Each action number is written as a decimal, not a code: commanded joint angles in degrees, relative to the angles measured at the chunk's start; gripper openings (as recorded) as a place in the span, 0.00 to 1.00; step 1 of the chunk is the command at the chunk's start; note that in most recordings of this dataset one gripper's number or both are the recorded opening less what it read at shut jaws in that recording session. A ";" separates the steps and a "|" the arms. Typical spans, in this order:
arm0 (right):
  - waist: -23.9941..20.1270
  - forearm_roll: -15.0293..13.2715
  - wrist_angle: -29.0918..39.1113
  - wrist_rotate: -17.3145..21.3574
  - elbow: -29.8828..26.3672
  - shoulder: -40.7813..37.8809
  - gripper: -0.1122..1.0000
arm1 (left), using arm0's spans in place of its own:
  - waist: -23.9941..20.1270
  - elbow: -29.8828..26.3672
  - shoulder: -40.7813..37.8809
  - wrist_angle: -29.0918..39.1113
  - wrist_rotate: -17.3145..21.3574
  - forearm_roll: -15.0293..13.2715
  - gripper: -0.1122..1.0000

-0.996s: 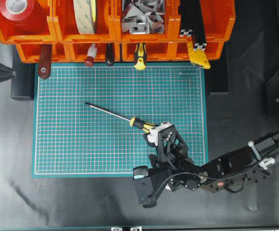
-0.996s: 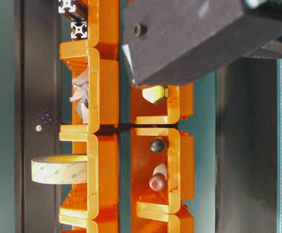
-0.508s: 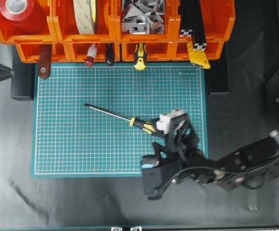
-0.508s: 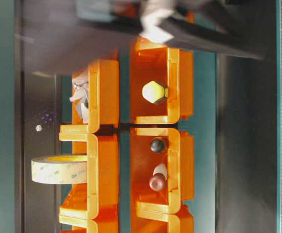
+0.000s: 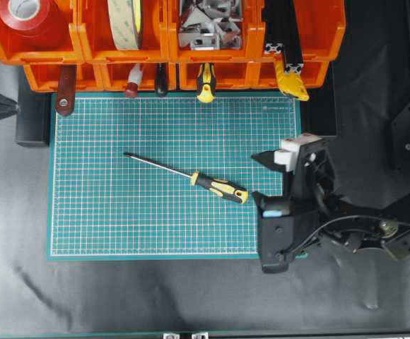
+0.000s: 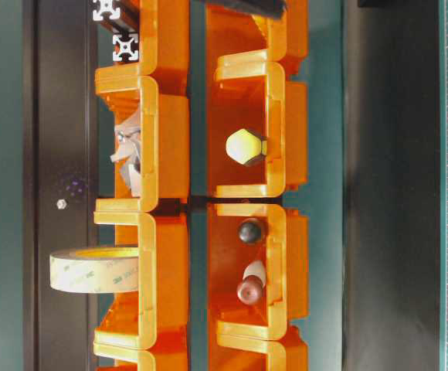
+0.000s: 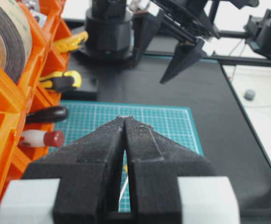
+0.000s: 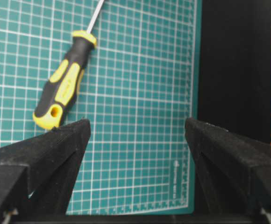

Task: Pick screwdriver from container rack with right arm.

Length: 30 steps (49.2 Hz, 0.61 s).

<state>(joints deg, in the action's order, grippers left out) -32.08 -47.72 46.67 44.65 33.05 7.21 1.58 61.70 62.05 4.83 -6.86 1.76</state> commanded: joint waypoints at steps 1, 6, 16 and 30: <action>-0.18 -0.35 0.26 0.88 -0.18 1.58 0.82 | -0.44 -2.02 -0.35 -0.18 -0.18 0.18 0.10; -0.18 -0.35 -0.35 1.67 -0.18 1.58 0.82 | -0.44 -2.02 -0.35 -0.18 -0.18 0.26 0.10; -0.18 -0.35 -0.62 1.76 -0.18 1.58 0.82 | -0.44 -1.85 -0.26 -0.18 -0.18 0.18 0.10; -0.18 -0.35 -0.62 1.85 -0.26 1.41 0.82 | -0.44 -1.67 -0.26 -0.18 -0.18 0.18 0.10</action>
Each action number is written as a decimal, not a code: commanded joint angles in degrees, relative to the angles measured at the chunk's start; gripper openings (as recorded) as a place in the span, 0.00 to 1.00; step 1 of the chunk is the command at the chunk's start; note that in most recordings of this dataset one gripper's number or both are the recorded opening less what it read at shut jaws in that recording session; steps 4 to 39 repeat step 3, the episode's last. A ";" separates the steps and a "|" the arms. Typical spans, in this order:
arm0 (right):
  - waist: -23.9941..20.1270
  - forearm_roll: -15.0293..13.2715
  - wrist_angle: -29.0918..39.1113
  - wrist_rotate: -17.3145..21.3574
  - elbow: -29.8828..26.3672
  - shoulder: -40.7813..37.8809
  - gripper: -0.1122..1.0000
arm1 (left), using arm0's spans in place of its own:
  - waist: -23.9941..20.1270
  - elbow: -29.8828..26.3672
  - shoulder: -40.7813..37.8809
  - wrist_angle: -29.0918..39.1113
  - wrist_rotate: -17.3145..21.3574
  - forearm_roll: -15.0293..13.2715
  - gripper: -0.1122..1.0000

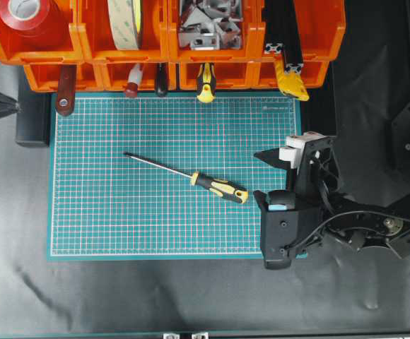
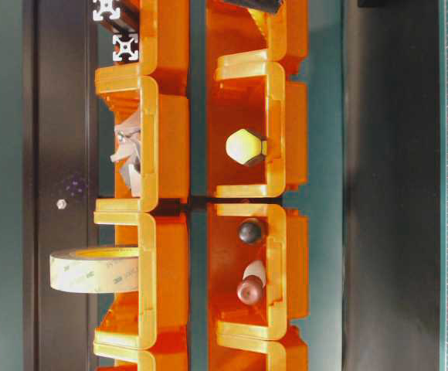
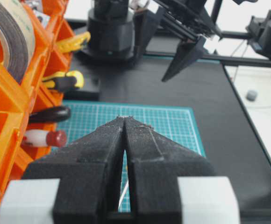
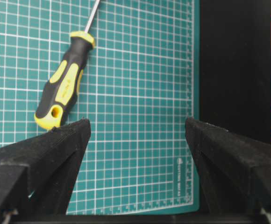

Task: Pick screwdriver from container rack with right arm.

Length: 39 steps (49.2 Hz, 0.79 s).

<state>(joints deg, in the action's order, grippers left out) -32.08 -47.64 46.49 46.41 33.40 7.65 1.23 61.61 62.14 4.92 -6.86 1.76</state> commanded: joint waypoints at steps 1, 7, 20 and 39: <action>-0.18 -0.44 -0.44 0.09 -0.62 0.97 0.82 | -0.09 -1.67 -0.35 -0.26 -0.18 0.18 0.10; -0.18 -0.44 -0.44 0.09 -0.62 0.97 0.82 | -0.09 -1.67 -0.35 -0.18 -0.18 0.18 0.10; -0.18 -0.44 -0.44 0.09 -0.62 0.97 0.82 | -0.09 -1.67 -0.35 -0.18 -0.18 0.18 0.10; -0.18 -0.44 -0.44 0.09 -0.62 0.97 0.82 | -0.09 -1.67 -0.35 -0.18 -0.18 0.18 0.10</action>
